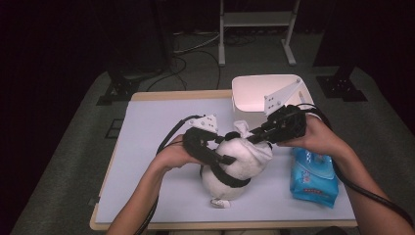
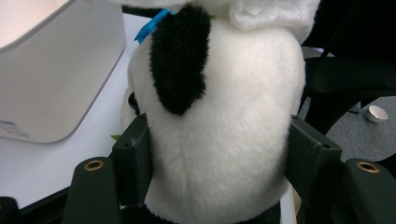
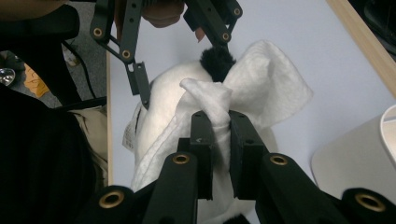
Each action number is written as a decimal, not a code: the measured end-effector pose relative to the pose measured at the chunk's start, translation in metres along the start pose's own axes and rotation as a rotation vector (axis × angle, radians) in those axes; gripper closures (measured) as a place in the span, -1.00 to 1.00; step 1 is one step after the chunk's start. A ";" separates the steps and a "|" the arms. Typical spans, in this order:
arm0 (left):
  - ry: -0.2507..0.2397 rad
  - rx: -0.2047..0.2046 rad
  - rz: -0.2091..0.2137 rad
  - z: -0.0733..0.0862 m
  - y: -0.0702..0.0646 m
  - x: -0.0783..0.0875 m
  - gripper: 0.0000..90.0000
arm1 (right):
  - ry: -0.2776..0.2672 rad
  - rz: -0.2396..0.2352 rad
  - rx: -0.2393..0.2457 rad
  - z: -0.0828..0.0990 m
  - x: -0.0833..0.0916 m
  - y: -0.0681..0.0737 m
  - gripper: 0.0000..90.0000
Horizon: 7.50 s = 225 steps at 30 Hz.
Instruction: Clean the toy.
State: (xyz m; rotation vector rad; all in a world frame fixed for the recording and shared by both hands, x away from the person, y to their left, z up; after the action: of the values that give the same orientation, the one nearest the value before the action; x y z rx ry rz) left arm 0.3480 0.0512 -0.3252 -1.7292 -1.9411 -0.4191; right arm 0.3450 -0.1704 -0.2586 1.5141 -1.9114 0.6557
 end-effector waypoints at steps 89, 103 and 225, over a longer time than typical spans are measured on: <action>0.056 0.012 -0.001 0.005 -0.001 -0.012 -0.58 | 0.019 -0.013 -0.092 0.041 0.005 -0.011 0.80; 0.070 0.042 0.014 0.036 0.002 -0.015 -0.69 | 0.030 -0.007 -0.116 0.054 0.009 -0.012 0.80; 0.179 -0.064 -0.023 0.024 -0.010 -0.008 -0.16 | 0.033 -0.113 -0.094 0.050 -0.053 -0.006 0.80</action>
State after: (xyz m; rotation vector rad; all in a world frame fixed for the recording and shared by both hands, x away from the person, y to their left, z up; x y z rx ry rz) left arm 0.3346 0.0560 -0.3481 -1.6485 -1.8395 -0.6287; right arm 0.3514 -0.1704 -0.3314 1.5305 -1.7918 0.5303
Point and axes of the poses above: each handheld gripper's, and its own axes: x roughly backward along the jaws, z roughly out of its underside, y roughly to its left, the point moved 2 cm from there along -x, roughly forward along the jaws, and after that the axes turned 1 degree about -y, right-handed, at the moved point
